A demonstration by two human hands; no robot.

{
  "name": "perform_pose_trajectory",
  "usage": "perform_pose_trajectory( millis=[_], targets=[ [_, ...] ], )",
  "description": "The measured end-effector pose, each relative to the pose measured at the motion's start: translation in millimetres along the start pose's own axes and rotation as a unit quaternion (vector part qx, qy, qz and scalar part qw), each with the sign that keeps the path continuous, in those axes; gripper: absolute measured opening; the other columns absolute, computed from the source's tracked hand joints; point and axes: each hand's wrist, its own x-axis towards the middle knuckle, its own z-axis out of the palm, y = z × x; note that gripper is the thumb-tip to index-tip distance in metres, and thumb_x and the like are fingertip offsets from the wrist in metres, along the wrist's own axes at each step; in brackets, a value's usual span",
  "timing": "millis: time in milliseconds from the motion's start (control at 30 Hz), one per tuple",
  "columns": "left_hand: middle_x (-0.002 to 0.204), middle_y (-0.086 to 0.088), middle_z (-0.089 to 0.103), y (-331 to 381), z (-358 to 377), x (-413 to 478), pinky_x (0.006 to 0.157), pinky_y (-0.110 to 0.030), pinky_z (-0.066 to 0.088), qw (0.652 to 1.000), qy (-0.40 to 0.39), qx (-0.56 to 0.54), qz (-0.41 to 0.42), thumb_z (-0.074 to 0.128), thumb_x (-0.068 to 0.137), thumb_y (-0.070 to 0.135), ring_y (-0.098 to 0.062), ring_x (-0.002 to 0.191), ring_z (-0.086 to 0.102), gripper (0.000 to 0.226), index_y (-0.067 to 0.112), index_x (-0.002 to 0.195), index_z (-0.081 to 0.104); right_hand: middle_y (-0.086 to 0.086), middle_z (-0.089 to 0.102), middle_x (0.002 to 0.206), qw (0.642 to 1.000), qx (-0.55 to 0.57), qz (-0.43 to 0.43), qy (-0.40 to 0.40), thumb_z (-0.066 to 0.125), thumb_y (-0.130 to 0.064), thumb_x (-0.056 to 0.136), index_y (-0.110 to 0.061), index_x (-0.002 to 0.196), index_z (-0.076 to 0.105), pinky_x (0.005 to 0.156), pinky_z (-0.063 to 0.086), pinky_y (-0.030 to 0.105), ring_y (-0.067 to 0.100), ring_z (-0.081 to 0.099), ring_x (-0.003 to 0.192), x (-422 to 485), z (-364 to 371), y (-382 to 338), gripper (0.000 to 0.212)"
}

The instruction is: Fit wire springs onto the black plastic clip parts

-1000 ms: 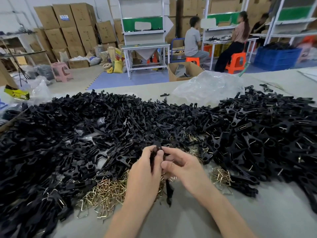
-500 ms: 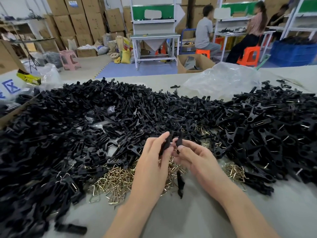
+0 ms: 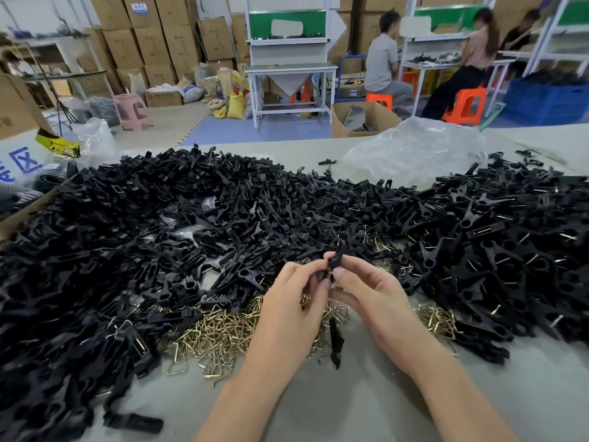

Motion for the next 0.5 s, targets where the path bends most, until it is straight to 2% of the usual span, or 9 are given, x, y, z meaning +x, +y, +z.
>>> perform_pose_trajectory(
  millis=[133, 233, 367, 500],
  targets=[
    [0.098, 0.016, 0.059, 0.0, -2.0, -0.8, 0.083, -0.012, 0.045, 1.0, -0.011, -0.013, -0.002, 0.063, 0.098, 0.023, -0.008, 0.099, 0.061, 0.024, 0.033, 0.119, 0.066, 0.01, 0.074, 0.12, 1.0, -0.008, 0.005, -0.009, 0.068, -0.023, 0.09, -0.023, 0.117, 0.076, 0.091, 0.057, 0.027, 0.026, 0.07, 0.115, -0.3, -0.6, -1.0, 0.028],
    [0.105, 0.015, 0.063, 2.7, -3.3, 0.6, 0.083, -0.014, 0.049, 0.998, 0.017, -0.058, -0.022, 0.059, 0.1, 0.025, -0.007, 0.1, 0.064, 0.017, 0.027, 0.115, 0.068, 0.008, 0.074, 0.119, 1.0, -0.022, 0.006, -0.008, 0.069, -0.025, 0.089, -0.026, 0.117, 0.076, 0.089, 0.058, 0.028, 0.021, 0.071, 0.109, 0.4, -1.6, 0.2, 0.029],
    [0.105, 0.018, 0.074, 7.5, -6.7, 2.4, 0.085, -0.019, 0.054, 0.984, 0.022, -0.158, -0.076, 0.056, 0.102, 0.021, -0.003, 0.099, 0.07, 0.019, 0.033, 0.112, 0.067, 0.003, 0.074, 0.121, 0.999, -0.037, -0.003, -0.021, 0.073, -0.033, 0.087, -0.028, 0.119, 0.075, 0.088, 0.057, 0.028, 0.016, 0.071, 0.107, -1.2, 0.2, 0.2, 0.033],
    [0.106, 0.015, 0.075, 8.8, -6.0, 2.3, 0.089, -0.026, 0.056, 0.978, 0.023, -0.18, -0.1, 0.058, 0.101, 0.018, -0.005, 0.1, 0.07, 0.02, 0.028, 0.114, 0.069, -0.003, 0.074, 0.121, 0.997, -0.064, -0.009, -0.039, 0.072, -0.037, 0.086, -0.032, 0.118, 0.076, 0.087, 0.057, 0.024, 0.012, 0.072, 0.105, -3.7, 4.5, -0.7, 0.032]
  ],
)
